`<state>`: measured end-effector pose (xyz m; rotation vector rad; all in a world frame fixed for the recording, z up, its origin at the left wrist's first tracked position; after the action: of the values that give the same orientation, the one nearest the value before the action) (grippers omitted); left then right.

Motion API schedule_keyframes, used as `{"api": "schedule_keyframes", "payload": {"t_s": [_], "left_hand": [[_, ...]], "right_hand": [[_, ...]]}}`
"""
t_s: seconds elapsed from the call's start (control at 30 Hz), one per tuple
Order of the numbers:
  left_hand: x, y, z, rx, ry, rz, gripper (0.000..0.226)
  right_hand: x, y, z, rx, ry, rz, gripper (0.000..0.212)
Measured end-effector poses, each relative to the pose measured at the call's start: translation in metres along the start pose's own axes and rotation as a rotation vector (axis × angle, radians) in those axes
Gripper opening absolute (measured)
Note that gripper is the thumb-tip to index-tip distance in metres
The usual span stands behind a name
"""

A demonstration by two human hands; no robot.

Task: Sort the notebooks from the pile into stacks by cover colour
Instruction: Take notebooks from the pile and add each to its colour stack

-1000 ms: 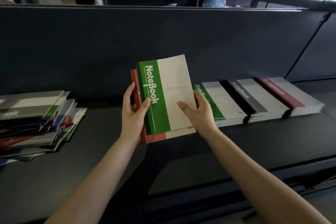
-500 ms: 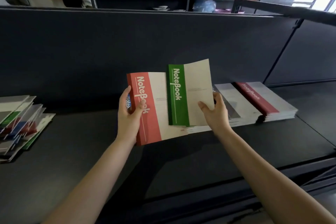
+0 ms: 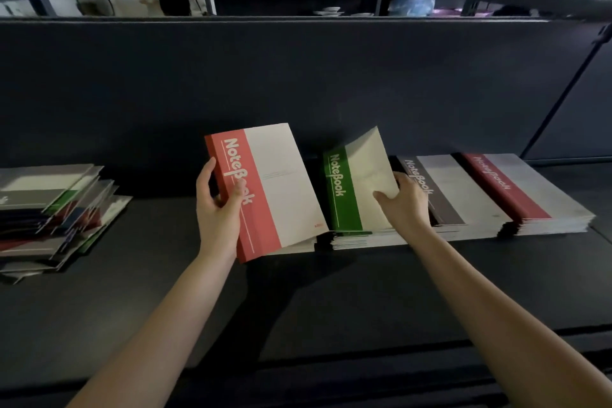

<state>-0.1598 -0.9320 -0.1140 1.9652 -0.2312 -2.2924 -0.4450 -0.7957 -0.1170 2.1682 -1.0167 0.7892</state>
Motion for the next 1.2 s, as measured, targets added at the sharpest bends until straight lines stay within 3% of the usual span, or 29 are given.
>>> {"api": "schedule_keyframes", "payload": {"t_s": [0.2,0.43,0.6,0.77,0.9,1.2], "left_hand": [[0.000,-0.010,0.009,0.006,0.012,-0.003,0.053],[0.001,-0.018,0.029,0.045,0.042,-0.008,0.051],[-0.003,-0.028,0.056,0.104,0.034,0.004,0.049],[-0.005,-0.047,0.102,0.181,-0.034,-0.040,0.047],[-0.005,-0.064,0.141,0.259,-0.052,-0.040,0.047],[0.013,-0.097,0.213,0.380,-0.005,-0.087,0.067]], "right_hand": [[-0.004,-0.002,0.009,0.071,-0.259,-0.006,0.063],[-0.003,-0.004,0.007,0.069,-0.311,-0.094,0.077],[0.001,-0.011,-0.001,0.014,0.028,-0.188,0.060],[0.007,-0.014,-0.021,0.164,0.418,-0.064,0.051],[-0.006,-0.006,-0.035,0.236,0.447,-0.044,0.058],[-0.069,0.026,-0.083,0.123,0.409,-0.020,0.056]]}}
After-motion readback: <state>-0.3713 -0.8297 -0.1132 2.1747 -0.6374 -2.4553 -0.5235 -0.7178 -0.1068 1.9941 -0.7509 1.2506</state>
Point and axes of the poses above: each hand's wrist, its own y-axis towards the middle knuckle, its own z-axis out of the palm, x = y × z, the point moved 6 cm from there along y, towards the middle knuckle, and after that the axes turned 8 degrees about -x, right-handed, at the moved point
